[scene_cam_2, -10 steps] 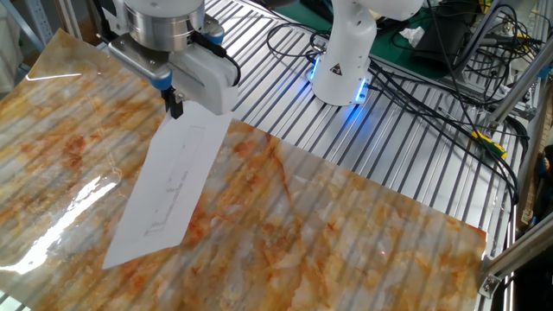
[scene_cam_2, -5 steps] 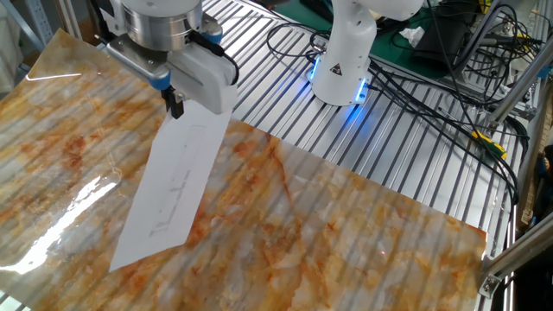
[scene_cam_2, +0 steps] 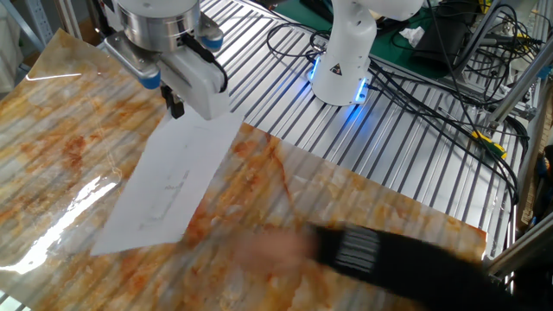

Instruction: Flip over and spread out the paper that is laid flat on the table

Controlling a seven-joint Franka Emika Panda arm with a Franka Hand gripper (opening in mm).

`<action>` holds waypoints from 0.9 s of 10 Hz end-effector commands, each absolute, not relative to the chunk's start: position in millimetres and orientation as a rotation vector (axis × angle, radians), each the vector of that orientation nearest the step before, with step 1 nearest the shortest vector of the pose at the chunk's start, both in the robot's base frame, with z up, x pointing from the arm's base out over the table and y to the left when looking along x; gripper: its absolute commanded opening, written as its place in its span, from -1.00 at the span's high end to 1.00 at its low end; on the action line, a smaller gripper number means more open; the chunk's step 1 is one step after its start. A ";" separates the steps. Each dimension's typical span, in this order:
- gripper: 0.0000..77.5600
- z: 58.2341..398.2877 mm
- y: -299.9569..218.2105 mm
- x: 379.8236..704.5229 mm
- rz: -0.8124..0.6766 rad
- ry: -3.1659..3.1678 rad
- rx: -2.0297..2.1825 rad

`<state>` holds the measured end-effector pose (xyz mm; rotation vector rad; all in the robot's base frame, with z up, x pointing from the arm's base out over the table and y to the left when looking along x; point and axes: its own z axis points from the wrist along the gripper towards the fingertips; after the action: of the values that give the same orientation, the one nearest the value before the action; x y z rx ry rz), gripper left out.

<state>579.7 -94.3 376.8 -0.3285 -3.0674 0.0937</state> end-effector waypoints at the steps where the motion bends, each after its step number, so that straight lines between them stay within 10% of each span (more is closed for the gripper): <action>1: 0.97 378.4 -94.6 580.0 0.123 -3.072 -0.175; 9: 0.97 370.8 -77.2 571.7 0.154 -3.084 -0.127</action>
<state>577.7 -89.7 375.0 -0.0785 -3.0794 0.1445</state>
